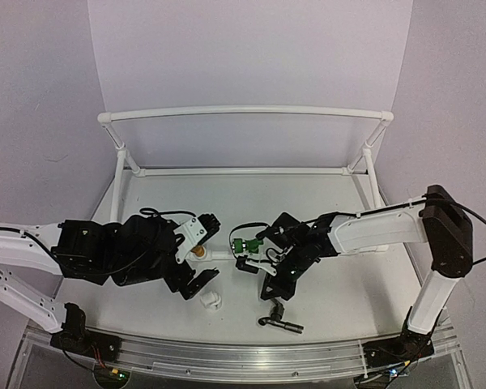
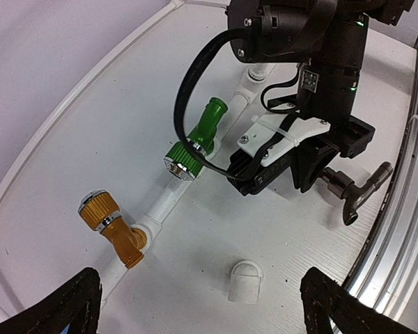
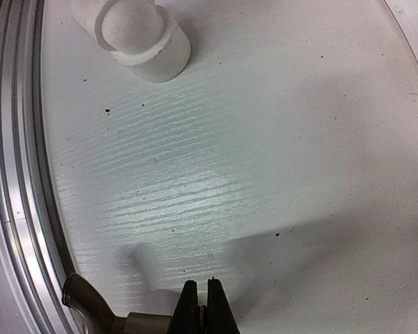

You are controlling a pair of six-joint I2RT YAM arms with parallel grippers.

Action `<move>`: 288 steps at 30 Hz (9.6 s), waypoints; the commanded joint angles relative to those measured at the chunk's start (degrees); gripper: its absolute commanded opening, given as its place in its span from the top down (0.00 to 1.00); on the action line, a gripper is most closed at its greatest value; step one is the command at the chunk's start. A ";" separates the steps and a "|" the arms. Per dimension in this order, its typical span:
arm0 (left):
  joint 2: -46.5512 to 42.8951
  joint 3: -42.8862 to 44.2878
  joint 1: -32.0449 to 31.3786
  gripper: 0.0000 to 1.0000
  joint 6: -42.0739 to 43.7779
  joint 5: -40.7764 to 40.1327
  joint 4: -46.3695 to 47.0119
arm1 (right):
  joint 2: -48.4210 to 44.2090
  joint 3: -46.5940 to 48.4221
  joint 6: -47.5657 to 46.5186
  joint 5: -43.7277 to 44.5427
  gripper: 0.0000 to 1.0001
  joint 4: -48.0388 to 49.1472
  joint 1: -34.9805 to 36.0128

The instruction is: Install the water faucets

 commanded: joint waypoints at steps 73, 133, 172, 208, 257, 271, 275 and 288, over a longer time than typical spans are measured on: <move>13.64 18.37 8.49 0.91 -9.45 1.68 24.34 | -17.73 31.00 37.24 8.88 1.00 6.40 -10.22; 13.40 29.56 13.43 1.00 0.44 53.06 -7.95 | -15.46 25.49 -6.49 -36.80 0.56 -18.07 -6.92; -1.12 13.23 19.14 0.13 -5.76 51.10 16.27 | -17.11 32.99 10.43 -35.82 1.00 -4.03 -12.51; 6.08 17.83 22.45 0.67 -9.24 59.87 23.56 | -19.48 25.51 23.30 -42.14 1.00 9.07 -12.42; 10.11 24.07 22.84 1.00 -1.64 67.40 10.11 | -17.39 20.98 16.68 -42.58 0.78 0.36 -9.48; 9.45 22.66 22.84 1.00 -1.37 66.42 12.42 | -16.33 22.35 17.68 -43.17 0.84 0.40 -9.48; 9.75 22.76 22.82 1.00 -1.19 66.46 12.14 | -16.08 22.59 19.07 -42.82 0.74 0.36 -9.51; 9.44 22.18 22.84 1.00 -0.81 65.93 12.57 | -15.45 22.73 19.22 -42.48 0.96 0.38 -9.49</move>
